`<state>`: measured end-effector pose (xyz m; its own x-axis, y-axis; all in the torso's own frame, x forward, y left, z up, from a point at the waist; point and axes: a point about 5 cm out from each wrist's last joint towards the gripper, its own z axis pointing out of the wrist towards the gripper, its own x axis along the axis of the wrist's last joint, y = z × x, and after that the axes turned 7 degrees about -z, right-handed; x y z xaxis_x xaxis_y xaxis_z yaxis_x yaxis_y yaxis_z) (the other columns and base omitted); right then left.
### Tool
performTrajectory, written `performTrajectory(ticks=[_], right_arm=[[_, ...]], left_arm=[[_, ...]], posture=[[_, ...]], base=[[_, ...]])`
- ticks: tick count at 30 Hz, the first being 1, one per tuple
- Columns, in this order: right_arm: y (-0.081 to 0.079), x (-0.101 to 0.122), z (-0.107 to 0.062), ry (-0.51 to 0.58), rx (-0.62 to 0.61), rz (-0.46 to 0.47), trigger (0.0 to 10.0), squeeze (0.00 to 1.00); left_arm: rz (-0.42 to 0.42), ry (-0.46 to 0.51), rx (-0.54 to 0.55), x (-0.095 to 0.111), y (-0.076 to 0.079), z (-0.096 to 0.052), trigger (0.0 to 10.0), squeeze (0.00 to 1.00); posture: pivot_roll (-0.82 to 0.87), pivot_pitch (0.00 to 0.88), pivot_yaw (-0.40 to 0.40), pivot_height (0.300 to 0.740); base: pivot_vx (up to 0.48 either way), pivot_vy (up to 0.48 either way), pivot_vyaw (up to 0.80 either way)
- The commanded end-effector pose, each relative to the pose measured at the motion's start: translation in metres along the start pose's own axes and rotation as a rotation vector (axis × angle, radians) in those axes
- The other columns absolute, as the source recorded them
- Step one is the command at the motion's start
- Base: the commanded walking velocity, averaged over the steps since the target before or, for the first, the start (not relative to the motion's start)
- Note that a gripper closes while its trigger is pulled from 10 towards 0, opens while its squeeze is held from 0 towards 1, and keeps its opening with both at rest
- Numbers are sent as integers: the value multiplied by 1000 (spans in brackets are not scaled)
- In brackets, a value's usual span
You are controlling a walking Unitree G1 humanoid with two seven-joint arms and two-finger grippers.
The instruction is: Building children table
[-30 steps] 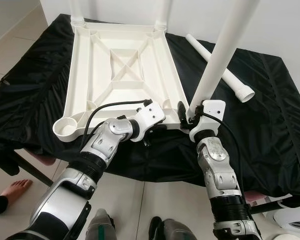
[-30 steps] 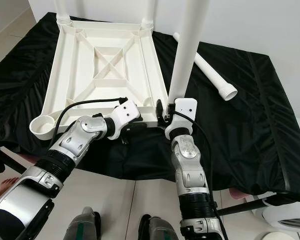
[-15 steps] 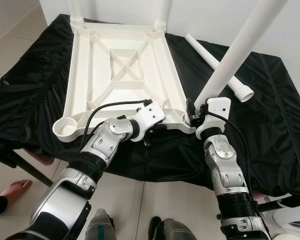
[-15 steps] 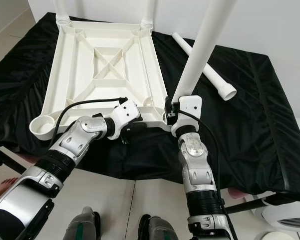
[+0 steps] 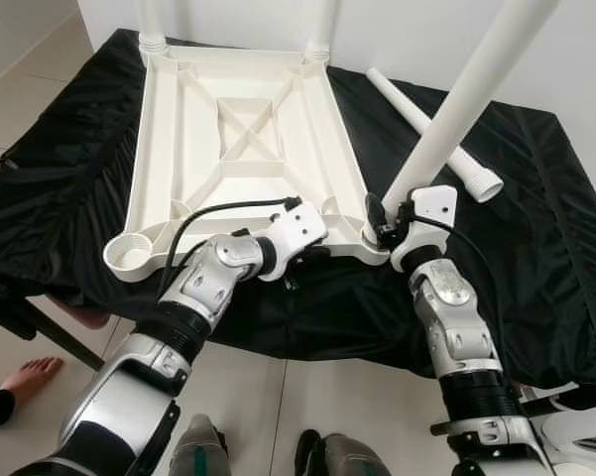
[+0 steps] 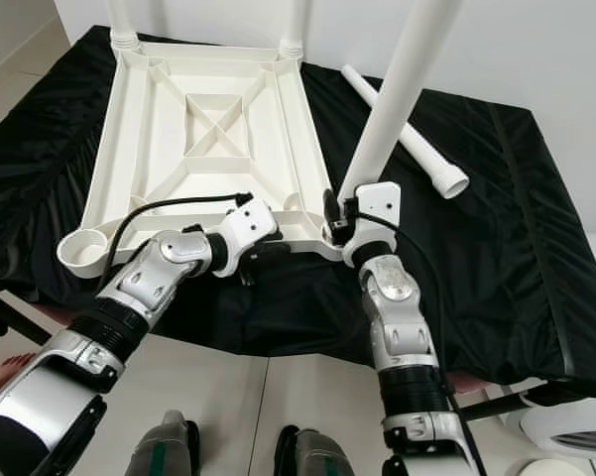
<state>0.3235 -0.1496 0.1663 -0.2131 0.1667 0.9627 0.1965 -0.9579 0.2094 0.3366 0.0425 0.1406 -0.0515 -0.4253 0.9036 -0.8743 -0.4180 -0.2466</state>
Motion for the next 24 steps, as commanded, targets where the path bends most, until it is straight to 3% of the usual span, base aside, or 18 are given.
performTrajectory(ticks=[1,13,24], right_arm=[[3,-2,-1,-7,12,11,10000,0],[16,-3,2,-56,110,-2,10000,0],[13,-8,-3,-94,198,44,10000,0]], left_arm=[[47,27,-9,12,3,2,10000,0],[47,25,-11,11,3,2,10000,0],[45,26,-14,11,4,2,10000,0]], posture=[[52,49,-93,740],[49,55,-96,740],[45,57,-93,740]], base=[[0,0,0],[0,0,0],[0,0,0]])
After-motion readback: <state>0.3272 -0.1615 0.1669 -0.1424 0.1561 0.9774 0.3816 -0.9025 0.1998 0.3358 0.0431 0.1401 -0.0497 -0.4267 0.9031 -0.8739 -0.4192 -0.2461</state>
